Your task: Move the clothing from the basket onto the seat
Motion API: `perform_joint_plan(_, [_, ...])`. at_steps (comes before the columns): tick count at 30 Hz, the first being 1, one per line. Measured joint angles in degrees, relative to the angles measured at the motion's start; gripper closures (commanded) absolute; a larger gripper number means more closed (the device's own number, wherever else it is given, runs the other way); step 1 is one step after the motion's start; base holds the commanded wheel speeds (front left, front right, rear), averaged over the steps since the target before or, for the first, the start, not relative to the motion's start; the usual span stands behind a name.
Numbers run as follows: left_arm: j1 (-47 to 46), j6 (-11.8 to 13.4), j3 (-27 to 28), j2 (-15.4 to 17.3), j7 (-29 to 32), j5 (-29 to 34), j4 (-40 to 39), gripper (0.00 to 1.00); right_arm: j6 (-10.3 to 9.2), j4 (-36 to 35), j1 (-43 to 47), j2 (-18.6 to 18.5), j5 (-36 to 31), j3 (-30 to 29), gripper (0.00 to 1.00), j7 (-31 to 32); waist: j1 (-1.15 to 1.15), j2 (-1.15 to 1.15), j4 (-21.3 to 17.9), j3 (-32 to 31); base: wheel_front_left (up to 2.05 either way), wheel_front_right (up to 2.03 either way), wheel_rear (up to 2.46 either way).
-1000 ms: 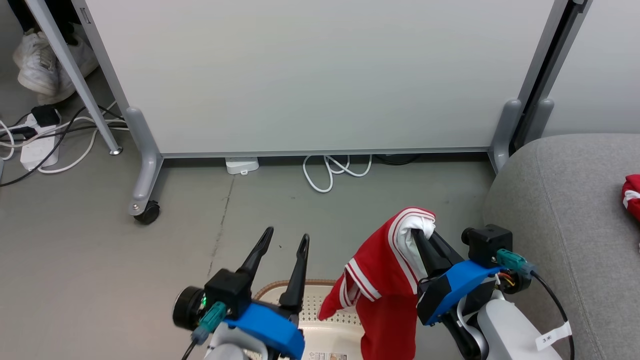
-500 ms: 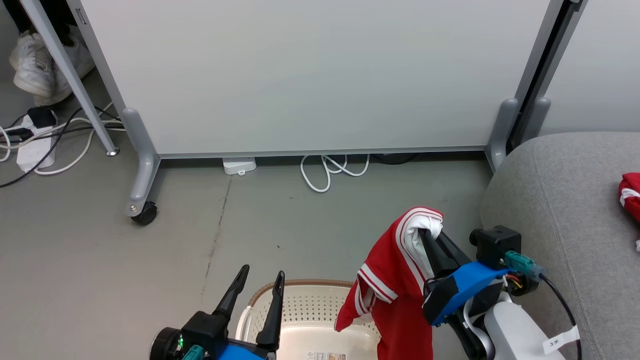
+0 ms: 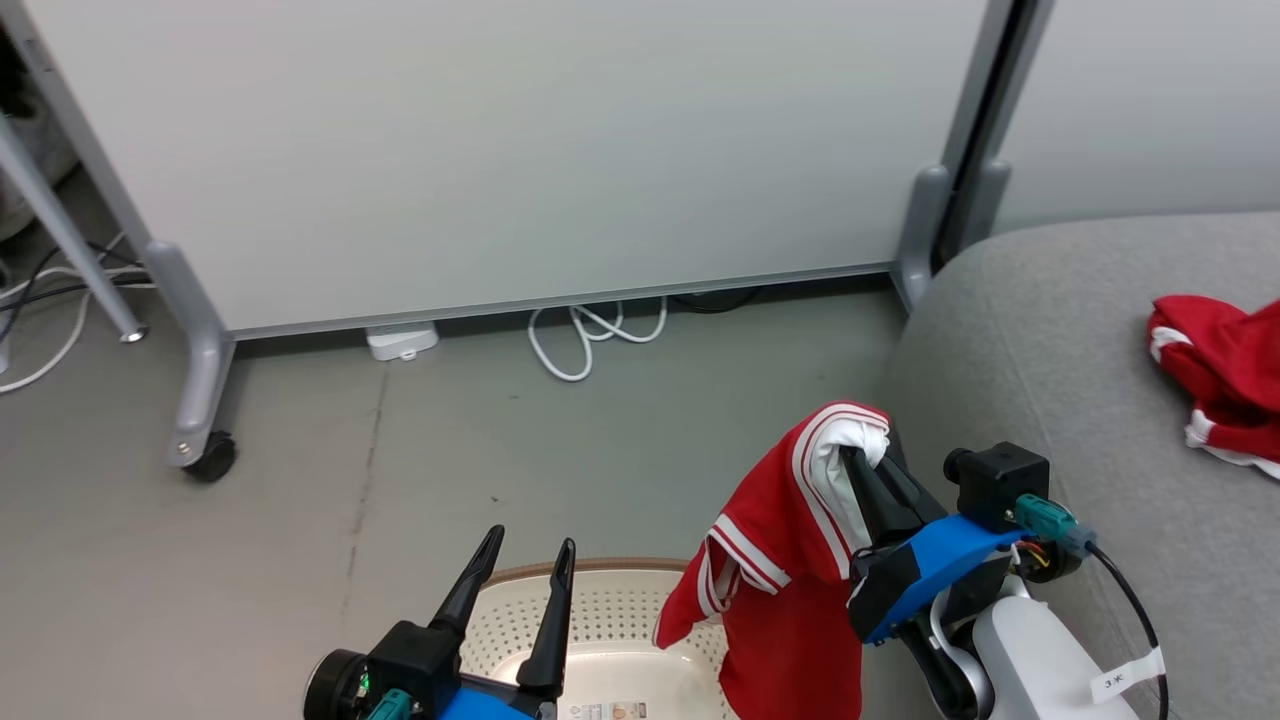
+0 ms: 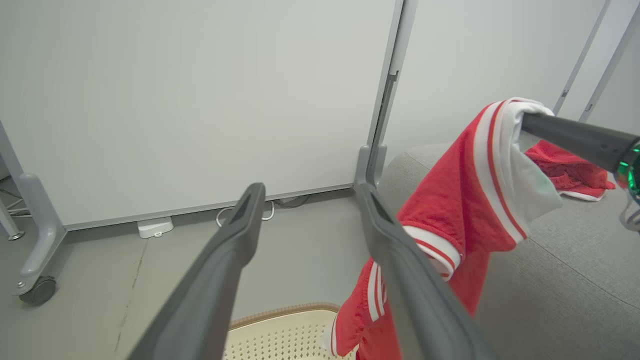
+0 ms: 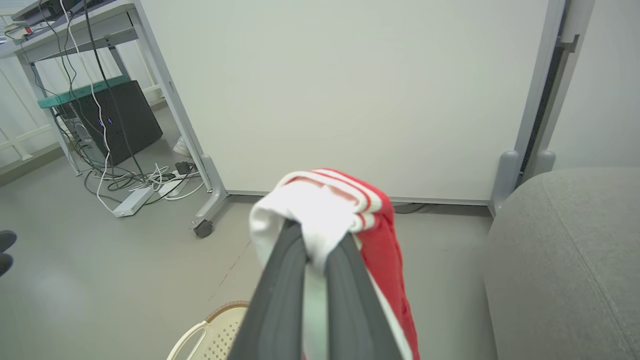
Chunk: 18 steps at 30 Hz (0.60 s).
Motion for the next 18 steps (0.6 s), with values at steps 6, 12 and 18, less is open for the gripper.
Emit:
perform_joint_plan(6, [0.0, -0.5, 0.2, -0.2, 0.0, 0.2, -0.1, 0.0, 0.0, -0.5, 0.0, 0.0, -0.6, -0.4, 1.0, 0.5, 0.0, 0.0, -4.3, 0.7, 0.0, 0.0, 0.0])
perform_joint_plan(12, [-0.5, -0.8, 0.5, -0.4, 0.0, 0.5, -0.1, 0.0, 0.0, -1.0, -0.1, 0.0, -0.9, -0.7, 1.0, 0.5, 0.0, 0.0, -8.9, 1.6, 0.0, 0.0, 0.0])
perform_joint_plan(18, [-1.3, -1.0, 0.5, -0.4, 0.0, 0.6, 0.1, 0.0, 0.0, -1.4, -0.1, 0.0, -1.0, -1.1, 1.0, 0.5, 0.0, 0.0, -13.1, 2.5, 0.0, 0.0, 0.0])
